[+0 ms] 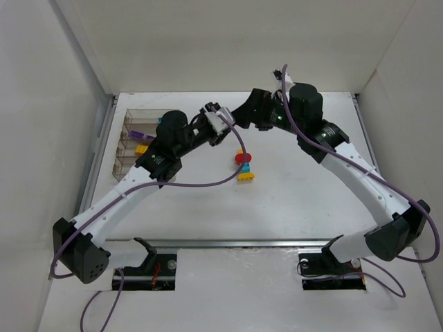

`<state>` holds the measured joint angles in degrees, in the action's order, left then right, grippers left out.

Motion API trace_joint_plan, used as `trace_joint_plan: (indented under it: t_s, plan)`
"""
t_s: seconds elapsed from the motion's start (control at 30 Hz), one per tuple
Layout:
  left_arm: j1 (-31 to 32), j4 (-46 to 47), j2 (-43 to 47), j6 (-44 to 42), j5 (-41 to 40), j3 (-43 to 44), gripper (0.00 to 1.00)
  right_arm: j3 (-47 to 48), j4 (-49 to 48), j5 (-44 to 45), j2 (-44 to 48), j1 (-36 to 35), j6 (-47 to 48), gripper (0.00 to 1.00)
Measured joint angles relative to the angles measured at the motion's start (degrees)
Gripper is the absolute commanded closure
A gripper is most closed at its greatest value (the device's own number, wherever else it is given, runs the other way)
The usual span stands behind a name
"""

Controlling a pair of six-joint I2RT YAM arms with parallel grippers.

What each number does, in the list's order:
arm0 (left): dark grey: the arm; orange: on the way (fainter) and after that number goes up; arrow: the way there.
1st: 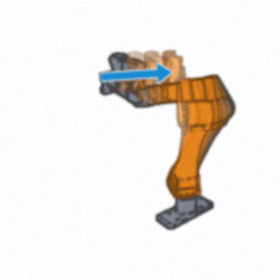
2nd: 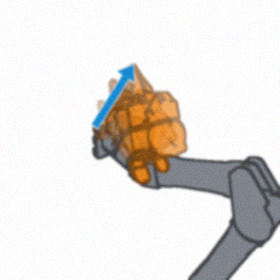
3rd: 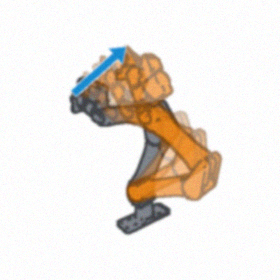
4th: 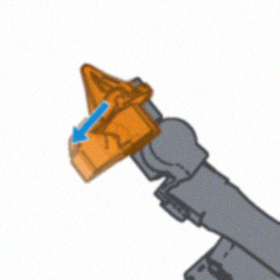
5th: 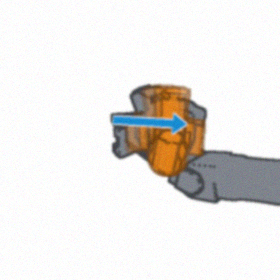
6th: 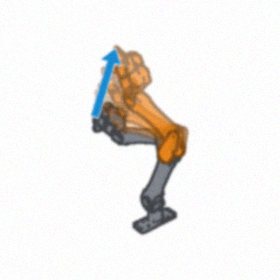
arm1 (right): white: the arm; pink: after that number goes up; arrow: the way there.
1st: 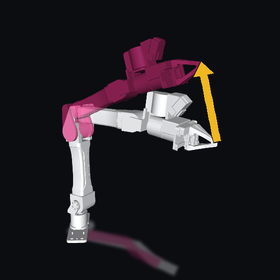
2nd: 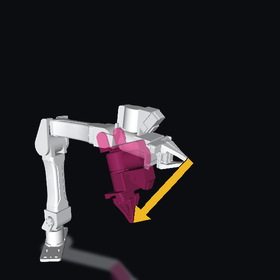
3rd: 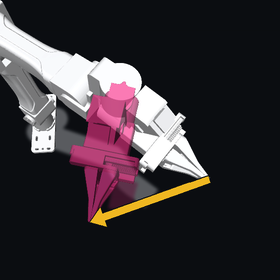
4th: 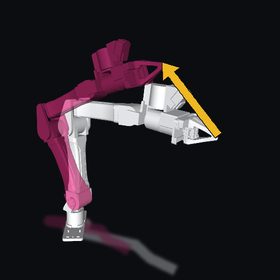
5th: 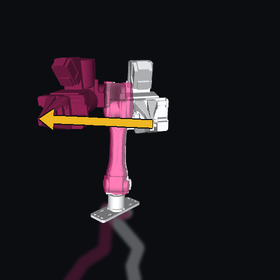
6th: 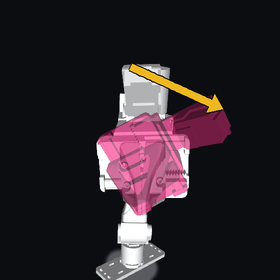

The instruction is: Sort the legos into containers by color

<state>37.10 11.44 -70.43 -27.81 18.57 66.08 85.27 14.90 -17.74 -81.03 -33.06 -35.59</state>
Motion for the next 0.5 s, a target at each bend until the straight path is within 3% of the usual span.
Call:
trace_joint_plan:
  t_s: [0.2,0.5]
  plan:
    - [-3.1,-1.9,-0.6,5.6,-1.5,-0.8,1.0,0.0,2.2,3.9,1.2,3.2,0.0,0.0]
    - [-21.3,-10.3,-12.0,15.0,-4.5,4.4,1.0,5.7,7.5,7.4,-5.9,7.6,5.1,0.0]
